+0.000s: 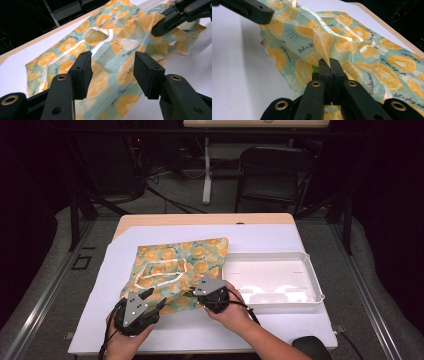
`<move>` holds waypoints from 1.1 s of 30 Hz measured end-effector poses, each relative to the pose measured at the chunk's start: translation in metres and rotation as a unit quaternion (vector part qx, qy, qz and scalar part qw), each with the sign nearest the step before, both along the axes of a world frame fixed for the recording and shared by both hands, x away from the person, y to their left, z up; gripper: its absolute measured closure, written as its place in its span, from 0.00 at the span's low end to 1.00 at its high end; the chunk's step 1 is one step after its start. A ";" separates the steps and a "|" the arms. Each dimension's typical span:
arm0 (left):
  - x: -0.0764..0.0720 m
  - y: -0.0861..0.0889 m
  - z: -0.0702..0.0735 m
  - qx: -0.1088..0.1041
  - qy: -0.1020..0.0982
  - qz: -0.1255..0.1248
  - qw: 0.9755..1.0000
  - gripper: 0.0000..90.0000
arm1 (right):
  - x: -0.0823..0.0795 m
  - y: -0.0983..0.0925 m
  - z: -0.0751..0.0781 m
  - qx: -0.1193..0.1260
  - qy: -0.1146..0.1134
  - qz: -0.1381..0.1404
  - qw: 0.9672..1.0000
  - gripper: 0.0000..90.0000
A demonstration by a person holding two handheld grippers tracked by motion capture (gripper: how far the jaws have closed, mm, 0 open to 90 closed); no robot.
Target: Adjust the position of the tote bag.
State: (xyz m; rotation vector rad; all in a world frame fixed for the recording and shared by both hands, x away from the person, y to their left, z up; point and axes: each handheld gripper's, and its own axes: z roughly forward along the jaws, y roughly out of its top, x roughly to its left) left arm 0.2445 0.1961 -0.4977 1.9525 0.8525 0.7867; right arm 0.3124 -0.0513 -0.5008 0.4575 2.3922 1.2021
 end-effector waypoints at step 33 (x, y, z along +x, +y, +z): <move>0.013 0.027 -0.013 0.017 0.036 0.037 0.999 0.90 | 0.023 0.000 0.065 0.019 -0.048 -0.023 0.998 1.00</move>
